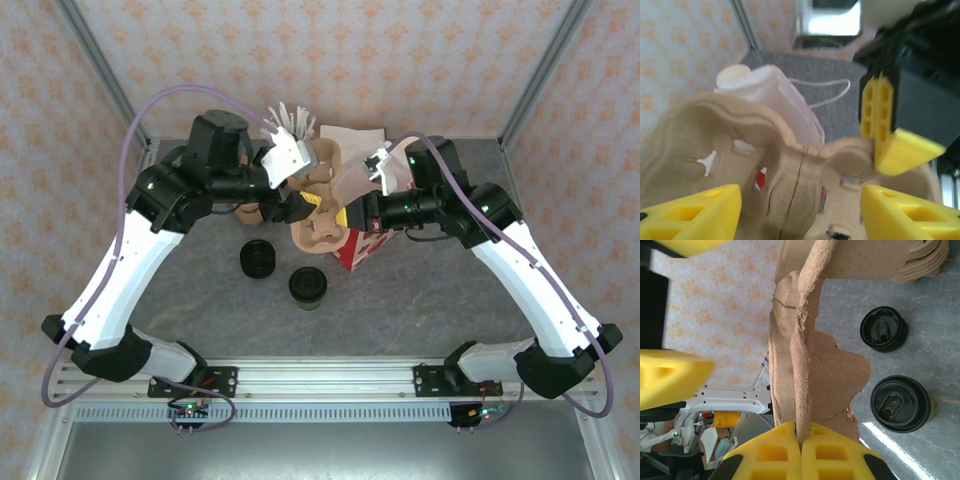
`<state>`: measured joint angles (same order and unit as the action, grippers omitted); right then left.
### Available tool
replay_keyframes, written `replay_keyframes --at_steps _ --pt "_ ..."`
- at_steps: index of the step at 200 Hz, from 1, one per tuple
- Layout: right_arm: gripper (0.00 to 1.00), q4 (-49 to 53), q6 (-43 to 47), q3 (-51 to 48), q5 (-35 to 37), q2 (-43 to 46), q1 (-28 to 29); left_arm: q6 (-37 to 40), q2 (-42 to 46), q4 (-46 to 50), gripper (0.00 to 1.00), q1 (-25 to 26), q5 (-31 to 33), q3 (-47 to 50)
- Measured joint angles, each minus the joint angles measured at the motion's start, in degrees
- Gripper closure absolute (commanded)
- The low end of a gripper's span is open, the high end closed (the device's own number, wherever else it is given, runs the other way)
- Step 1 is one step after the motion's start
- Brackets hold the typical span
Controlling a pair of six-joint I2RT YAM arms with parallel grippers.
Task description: Pack the takeout coffee
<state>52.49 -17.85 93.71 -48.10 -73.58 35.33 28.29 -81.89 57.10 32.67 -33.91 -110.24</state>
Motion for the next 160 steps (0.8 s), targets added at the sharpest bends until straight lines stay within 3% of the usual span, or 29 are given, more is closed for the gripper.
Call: replay_keyframes --at_steps 45,103,160 --pt "1.0 0.0 0.2 0.0 -1.2 -0.2 0.0 2.8 -2.9 3.2 0.36 0.0 1.9 0.0" --pt "1.0 0.2 0.6 0.0 -2.1 -1.2 0.0 4.7 -3.7 3.4 0.5 0.3 1.7 0.0" --pt "1.0 0.2 0.6 0.0 -2.6 -1.2 0.0 5.3 -3.8 4.1 0.51 0.3 1.3 0.1"
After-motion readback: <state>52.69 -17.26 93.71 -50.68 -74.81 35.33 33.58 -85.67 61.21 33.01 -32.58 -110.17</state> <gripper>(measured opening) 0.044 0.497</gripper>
